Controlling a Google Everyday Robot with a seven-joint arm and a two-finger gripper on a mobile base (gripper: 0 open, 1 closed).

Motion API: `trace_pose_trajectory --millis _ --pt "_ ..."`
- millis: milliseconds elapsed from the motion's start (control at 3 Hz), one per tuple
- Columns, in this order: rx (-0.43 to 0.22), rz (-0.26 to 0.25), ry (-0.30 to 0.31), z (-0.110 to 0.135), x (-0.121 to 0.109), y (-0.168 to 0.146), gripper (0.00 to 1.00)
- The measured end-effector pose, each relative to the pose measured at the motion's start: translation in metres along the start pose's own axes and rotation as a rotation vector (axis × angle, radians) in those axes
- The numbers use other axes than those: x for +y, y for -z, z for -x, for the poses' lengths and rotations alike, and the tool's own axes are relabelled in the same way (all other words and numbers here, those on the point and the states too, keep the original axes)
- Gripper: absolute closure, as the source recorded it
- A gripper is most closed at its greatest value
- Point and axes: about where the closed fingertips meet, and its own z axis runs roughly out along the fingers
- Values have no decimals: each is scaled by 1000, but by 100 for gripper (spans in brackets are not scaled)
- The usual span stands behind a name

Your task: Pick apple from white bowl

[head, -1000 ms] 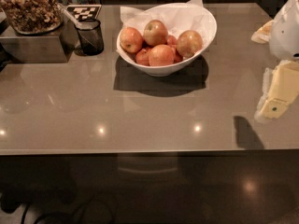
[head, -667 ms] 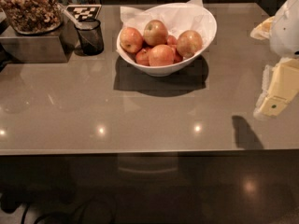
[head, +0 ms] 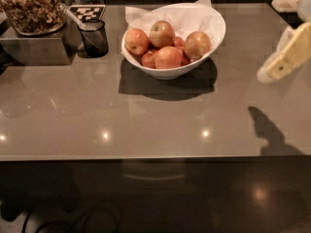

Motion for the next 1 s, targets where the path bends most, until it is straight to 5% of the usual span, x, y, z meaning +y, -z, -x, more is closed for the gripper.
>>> trace_pose_trajectory --millis 333,1000 --pt "-123 2 -54 31 -40 -5 0" --pt "-127 -15 -81 29 -47 -10 0"
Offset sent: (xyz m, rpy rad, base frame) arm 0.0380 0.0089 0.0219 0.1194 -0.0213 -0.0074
